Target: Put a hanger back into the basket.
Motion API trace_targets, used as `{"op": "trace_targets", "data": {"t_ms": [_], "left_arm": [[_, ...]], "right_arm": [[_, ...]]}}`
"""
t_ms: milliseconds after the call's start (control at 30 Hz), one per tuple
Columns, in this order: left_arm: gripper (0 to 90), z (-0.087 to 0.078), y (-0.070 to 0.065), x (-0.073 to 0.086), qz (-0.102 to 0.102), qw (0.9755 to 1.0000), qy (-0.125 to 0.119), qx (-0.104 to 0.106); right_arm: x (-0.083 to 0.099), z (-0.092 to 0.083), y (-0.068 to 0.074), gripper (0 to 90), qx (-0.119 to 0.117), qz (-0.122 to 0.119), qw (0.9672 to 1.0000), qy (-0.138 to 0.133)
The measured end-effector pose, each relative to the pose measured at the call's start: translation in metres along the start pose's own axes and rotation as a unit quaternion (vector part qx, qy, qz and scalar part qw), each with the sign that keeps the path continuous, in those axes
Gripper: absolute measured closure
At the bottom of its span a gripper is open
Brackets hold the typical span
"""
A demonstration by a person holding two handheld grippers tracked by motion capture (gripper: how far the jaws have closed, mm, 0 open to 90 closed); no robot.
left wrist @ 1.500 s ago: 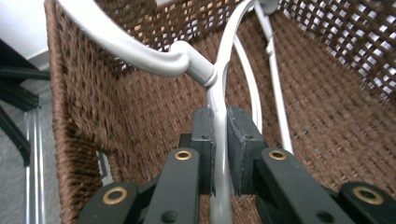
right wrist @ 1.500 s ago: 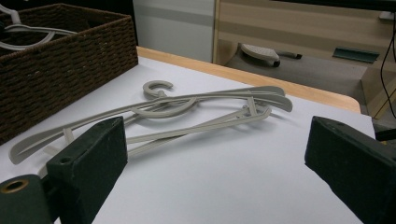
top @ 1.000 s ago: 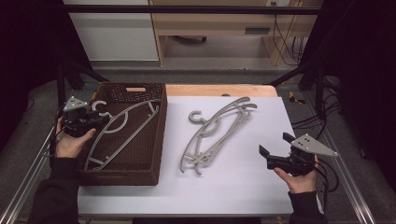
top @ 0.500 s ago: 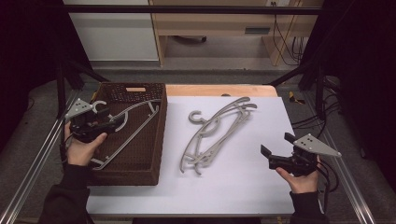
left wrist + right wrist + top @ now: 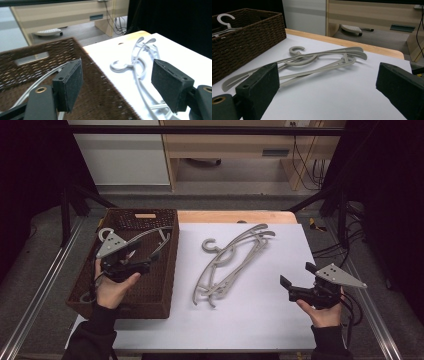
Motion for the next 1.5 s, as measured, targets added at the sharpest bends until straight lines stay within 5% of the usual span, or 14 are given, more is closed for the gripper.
{"op": "trace_targets", "data": {"t_ms": [333, 600, 933, 1500], "left_arm": [[24.4, 0.017, -0.059, -0.01, 0.031, 0.999, 0.0, 0.031], [24.4, 0.057, -0.099, -0.015, 0.044, 0.9968, 0.03, 0.059], [25.5, 0.111, -0.12, -0.003, 0.04, 0.995, 0.076, 0.051], [27.3, 0.166, -0.122, 0.003, 0.059, 0.9919, 0.109, 0.027]], "right_arm": [[0.001, -0.002, 0.0, 5.2, 0.001, -0.002, 1.0, 0.0], [0.002, -0.005, -0.001, 5.1, -0.002, 0.001, 1.0, -0.001], [0.002, -0.006, -0.001, 5.1, -0.004, 0.004, 1.0, -0.002], [0.0, -0.006, 0.0, 4.9, -0.01, 0.001, 0.9999, -0.001]]}}
Point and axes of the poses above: each handheld gripper's, and its own axes: z roughly forward along the jaws, x roughly out of its underside, y roughly to its left, the point moved 3 cm from there along z, roughly forward along the jaws, and after that the axes turned 7 degrees about -x, right-handed, at the moved point
